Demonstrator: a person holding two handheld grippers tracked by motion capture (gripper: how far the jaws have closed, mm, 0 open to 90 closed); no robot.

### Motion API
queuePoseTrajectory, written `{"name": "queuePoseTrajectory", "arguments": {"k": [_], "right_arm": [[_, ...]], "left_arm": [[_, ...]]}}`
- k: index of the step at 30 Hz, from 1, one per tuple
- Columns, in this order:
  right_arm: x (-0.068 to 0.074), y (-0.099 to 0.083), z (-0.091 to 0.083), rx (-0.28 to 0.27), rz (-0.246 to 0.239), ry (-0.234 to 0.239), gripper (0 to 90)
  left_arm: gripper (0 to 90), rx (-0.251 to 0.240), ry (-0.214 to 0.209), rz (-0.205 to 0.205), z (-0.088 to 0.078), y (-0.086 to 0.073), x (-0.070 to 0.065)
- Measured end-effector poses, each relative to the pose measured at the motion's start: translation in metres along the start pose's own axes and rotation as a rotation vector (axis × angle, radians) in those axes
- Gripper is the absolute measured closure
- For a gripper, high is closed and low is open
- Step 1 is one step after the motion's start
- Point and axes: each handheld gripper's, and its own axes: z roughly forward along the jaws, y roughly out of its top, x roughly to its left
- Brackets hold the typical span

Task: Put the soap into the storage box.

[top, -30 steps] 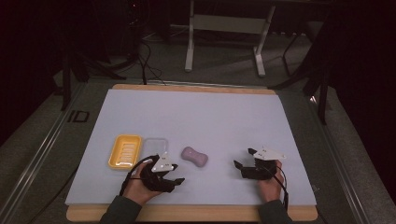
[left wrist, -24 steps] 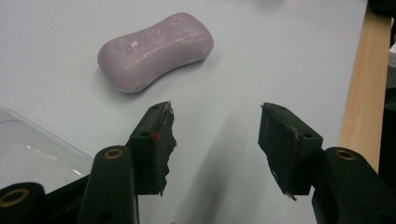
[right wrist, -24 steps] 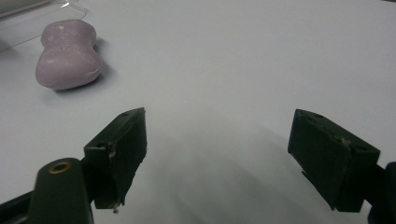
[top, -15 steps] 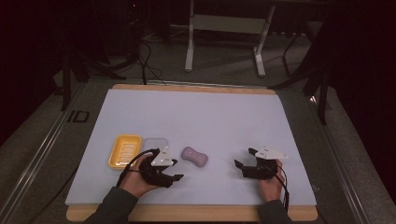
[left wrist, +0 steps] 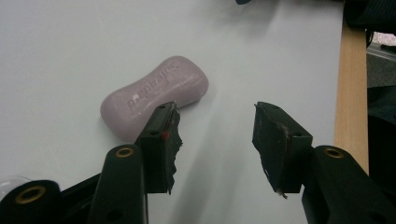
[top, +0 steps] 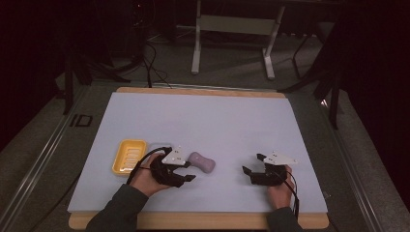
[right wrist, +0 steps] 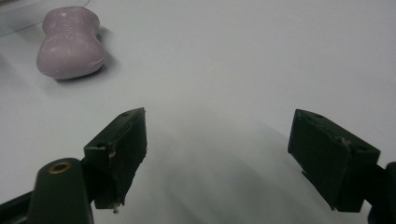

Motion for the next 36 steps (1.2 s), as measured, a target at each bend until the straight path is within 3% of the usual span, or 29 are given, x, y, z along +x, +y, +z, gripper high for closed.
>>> {"name": "queuePoseTrajectory", "arguments": {"k": [8, 15, 16, 22, 30, 34, 36], "right_arm": [[0.000, 0.000, 0.000, -0.001, 0.005, 0.001, 19.2], [0.000, 0.000, 0.000, 0.000, 0.002, 0.001, 19.2], [0.000, 0.000, 0.000, 0.000, 0.003, 0.001, 19.2], [0.000, 0.000, 0.000, 0.001, 0.005, 0.004, 19.0], [0.000, 0.000, 0.000, 0.002, 0.001, 0.003, 19.1], [0.000, 0.000, 0.000, 0.003, 0.001, 0.004, 19.0], [0.000, 0.000, 0.000, 0.004, -0.001, 0.005, 19.1]], "left_arm": [[44.8, -0.018, -0.022, -0.007, 0.002, 0.007, 0.013], [39.4, -0.003, -0.030, -0.002, 0.007, 0.010, 0.021], [39.4, -0.006, -0.063, 0.005, 0.009, 0.010, 0.024], [32.5, -0.006, -0.072, 0.023, 0.014, 0.012, 0.030], [17.3, 0.023, -0.036, 0.046, 0.023, 0.017, 0.032], [15.5, 0.036, -0.032, 0.050, 0.026, 0.018, 0.034], [15.1, 0.077, -0.022, 0.058, 0.034, 0.021, 0.036]]}}
